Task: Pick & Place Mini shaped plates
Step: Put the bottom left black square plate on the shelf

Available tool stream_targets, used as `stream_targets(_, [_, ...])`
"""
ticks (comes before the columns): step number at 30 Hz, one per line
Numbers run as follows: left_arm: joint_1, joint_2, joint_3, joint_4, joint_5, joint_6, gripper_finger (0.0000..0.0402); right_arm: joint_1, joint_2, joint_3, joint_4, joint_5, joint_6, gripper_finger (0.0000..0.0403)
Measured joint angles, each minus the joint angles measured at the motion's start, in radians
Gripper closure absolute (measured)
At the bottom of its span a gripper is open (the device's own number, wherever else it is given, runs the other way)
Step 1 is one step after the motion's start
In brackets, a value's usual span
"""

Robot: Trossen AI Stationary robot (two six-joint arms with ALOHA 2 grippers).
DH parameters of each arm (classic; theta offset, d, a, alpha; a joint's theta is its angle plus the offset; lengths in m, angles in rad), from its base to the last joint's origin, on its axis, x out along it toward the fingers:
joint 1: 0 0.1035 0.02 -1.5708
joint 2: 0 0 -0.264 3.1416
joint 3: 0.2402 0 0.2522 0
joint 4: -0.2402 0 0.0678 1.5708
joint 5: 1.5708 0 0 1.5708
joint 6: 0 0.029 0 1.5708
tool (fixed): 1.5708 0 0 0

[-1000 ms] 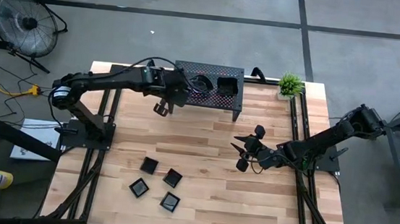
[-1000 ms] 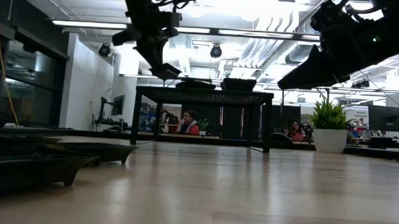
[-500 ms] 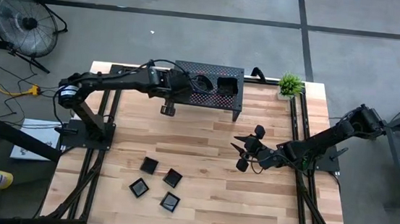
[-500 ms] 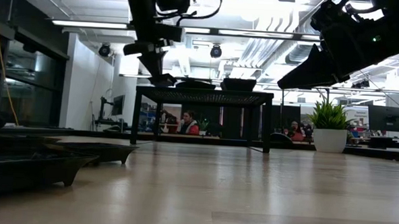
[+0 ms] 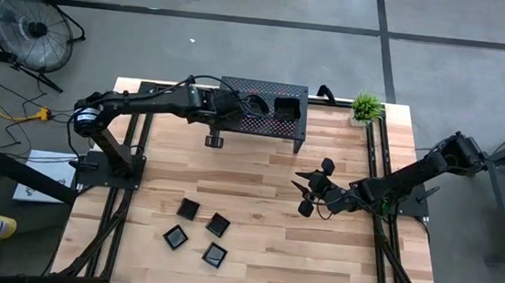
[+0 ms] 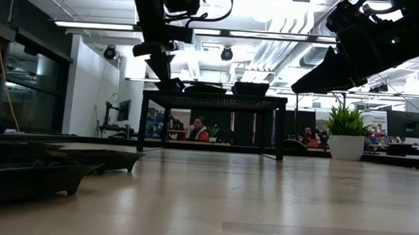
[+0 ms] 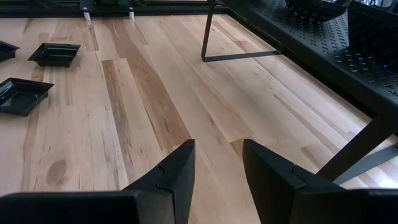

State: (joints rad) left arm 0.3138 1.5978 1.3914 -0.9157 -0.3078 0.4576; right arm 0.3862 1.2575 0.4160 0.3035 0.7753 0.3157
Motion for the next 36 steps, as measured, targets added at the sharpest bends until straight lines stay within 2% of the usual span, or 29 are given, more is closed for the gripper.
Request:
stream_targets(11, [0.000, 0.000, 0.000, 0.000, 0.006, -0.018, 0.0395, 0.000, 0.000, 0.000, 0.000, 0.000, 0.001, 0.0273])
stream_targets(31, [0.000, 0.000, 0.000, -0.012, 0.001, -0.018, 0.0341, 0.000, 0.000, 0.000, -0.008, -0.001, 0.001, 0.0273])
stream_targets(36, [0.000, 0.000, 0.000, -0.015, -0.038, -0.019, 0.0321, 0.000, 0.000, 0.000, -0.010, -0.010, 0.010, 0.0273])
